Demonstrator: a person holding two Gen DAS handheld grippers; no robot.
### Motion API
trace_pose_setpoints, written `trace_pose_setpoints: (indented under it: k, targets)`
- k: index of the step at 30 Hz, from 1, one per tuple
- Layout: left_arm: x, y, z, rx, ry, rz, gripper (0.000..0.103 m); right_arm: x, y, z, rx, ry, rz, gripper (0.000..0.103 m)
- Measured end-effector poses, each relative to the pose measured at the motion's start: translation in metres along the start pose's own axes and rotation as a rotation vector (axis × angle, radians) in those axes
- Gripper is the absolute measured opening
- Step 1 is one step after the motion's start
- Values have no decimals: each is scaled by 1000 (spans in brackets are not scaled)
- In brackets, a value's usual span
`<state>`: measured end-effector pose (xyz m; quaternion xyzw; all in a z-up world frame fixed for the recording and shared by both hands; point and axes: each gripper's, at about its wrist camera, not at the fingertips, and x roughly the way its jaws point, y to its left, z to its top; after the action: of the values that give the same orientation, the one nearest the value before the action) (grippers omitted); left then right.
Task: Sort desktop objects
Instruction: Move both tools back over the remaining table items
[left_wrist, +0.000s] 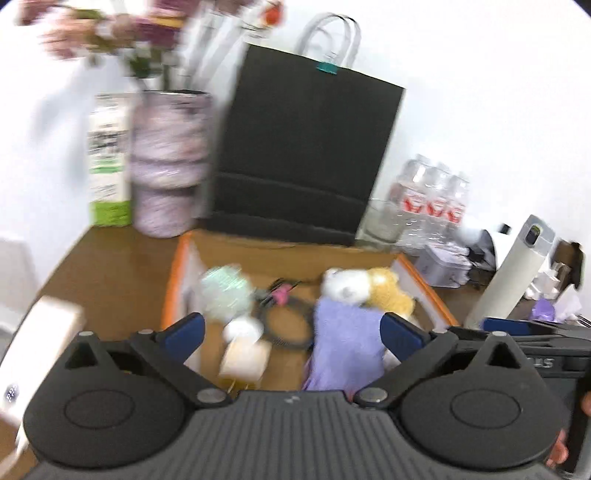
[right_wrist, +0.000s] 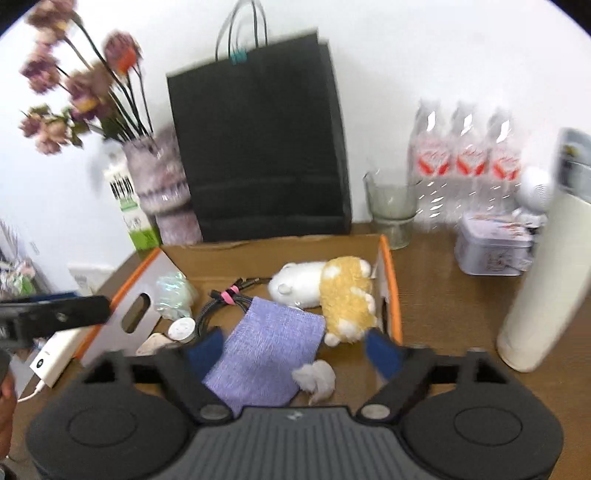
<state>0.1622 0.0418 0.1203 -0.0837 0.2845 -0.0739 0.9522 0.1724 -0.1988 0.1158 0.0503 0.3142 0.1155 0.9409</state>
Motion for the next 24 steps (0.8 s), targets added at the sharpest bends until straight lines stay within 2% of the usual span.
trace_pose_setpoints:
  k: [2, 5, 8, 10, 13, 15, 18, 20, 22, 24]
  targets:
    - [-19, 2, -26, -27, -12, 60, 103, -19, 5, -21, 1, -20, -19, 89]
    - [-48, 6, -73, -65, -25, 104, 103, -50, 18, -60, -19, -71, 2, 89]
    - [-69, 3, -116, -13, 12, 139, 103, -74, 32, -101, -66, -87, 41, 89]
    - [-80, 2, -140, -13, 19, 197, 103, -86, 39, -126, -82, -87, 40, 89]
    - [-92, 3, -170, -3, 33, 182, 103, -100, 46, -162, -116, -83, 9, 89]
    - [-92, 4, -183, -3, 67, 191, 103, -105, 49, -179, -164, -78, -27, 91]
    - [-100, 1, -187, 20, 46, 167, 103, -111, 49, -193, -157, -57, -28, 91]
    - [-93, -3, -187, 46, 85, 156, 103, -120, 47, -198, -138, -114, -27, 96]
    - [-88, -10, -186, 82, 101, 181, 103, -122, 46, -198, -137, -137, -42, 97]
    - [-85, -17, -188, 122, 117, 207, 103, -118, 42, -196, -110, -118, -20, 97]
